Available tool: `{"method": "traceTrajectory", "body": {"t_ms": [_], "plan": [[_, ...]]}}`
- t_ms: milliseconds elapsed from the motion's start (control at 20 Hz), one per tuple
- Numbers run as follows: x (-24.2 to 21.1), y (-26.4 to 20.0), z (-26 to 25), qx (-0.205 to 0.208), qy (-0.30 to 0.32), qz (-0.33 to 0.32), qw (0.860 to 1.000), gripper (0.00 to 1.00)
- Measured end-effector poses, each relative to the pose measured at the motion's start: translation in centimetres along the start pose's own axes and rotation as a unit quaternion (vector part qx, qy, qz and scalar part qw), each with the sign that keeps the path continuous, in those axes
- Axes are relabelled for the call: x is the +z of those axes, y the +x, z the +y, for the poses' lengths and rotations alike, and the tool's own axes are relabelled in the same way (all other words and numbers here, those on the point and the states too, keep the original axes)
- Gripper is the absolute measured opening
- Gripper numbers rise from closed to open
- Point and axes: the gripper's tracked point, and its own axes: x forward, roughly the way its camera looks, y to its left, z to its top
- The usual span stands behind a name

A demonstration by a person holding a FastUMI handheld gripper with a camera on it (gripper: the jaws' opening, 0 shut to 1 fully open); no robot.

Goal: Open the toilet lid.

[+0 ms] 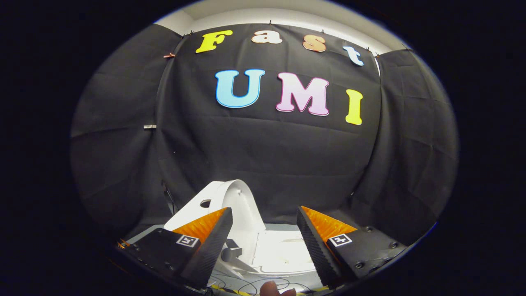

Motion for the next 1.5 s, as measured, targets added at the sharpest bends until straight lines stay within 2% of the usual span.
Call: {"method": "traceTrajectory", "body": {"t_ms": [300, 550, 1500], "plan": [[2.6, -0.9, -4.1, -0.018, 0.021, -0.019, 0.999, 0.99], [4.8, -1.9, -8.2, -0.046, 0.007, -0.042, 0.998, 0.99], [7.5, -5.1, -20.0, -0.101, 0.053, -0.087, 0.990, 0.98]]}}
